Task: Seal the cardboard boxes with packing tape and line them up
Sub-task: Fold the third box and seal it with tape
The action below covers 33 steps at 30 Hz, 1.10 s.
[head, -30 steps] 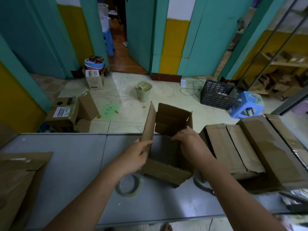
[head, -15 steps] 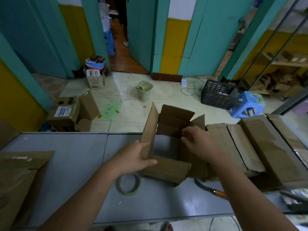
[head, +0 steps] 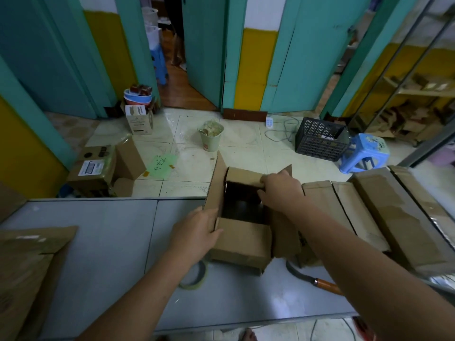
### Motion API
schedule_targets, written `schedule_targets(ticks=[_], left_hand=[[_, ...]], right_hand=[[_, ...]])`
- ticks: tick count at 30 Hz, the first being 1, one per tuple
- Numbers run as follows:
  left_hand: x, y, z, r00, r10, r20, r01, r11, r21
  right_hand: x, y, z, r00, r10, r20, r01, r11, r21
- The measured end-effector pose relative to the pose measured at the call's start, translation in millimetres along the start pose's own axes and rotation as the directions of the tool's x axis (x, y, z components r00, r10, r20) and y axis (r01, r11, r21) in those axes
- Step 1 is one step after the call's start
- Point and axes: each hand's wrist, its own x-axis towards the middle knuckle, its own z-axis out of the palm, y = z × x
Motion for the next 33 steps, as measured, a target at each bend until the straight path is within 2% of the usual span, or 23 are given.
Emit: schedule_targets(ticks=[3,10,17,21,23,27,30,31,33], left_hand=[[0,-1,7,0.999,0.048,-0.018,-0.049,0.998,-0.043],[-5,12,12,0.994,0.106,-0.024,-0.108,0.991,-0.083],[2,43,20,0.965,0.226,0.135,-0.243,0.963,0.119],[-5,58,41,0.939,0.146,0.311,-0.199,0.969,0.145],[-8,57,50,0.935,0.126,0.331,-0.194,0.964,0.180],[-5,40,54,0.943,0.164,0.289,-0.234,0.945,0.227],[-2,32,56,0.945,0.161,0.284,-0.230,0.946,0.229],[-1,31,57,0.947,0.161,0.279,-0.227,0.948,0.223],[1,29,57,0.947,0.156,0.280,-0.217,0.955,0.203]], right_hand=[[-4,1,19,0.999,-0.052,0.009,0.053,0.998,-0.024],[-11,18,41,0.967,-0.044,-0.250,0.087,0.983,0.162],[-7,8,35,0.963,-0.002,-0.271,0.067,0.971,0.231],[-7,3,33,0.953,0.008,-0.303,0.067,0.969,0.236],[-9,1,30,0.939,0.025,-0.344,0.078,0.956,0.283],[-17,10,21,0.892,0.088,-0.444,0.101,0.917,0.385],[-32,28,23,0.798,0.193,-0.570,0.095,0.896,0.435],[-40,33,27,0.778,0.246,-0.578,0.099,0.860,0.500],[-53,35,41,0.791,0.363,-0.492,0.093,0.724,0.684]])
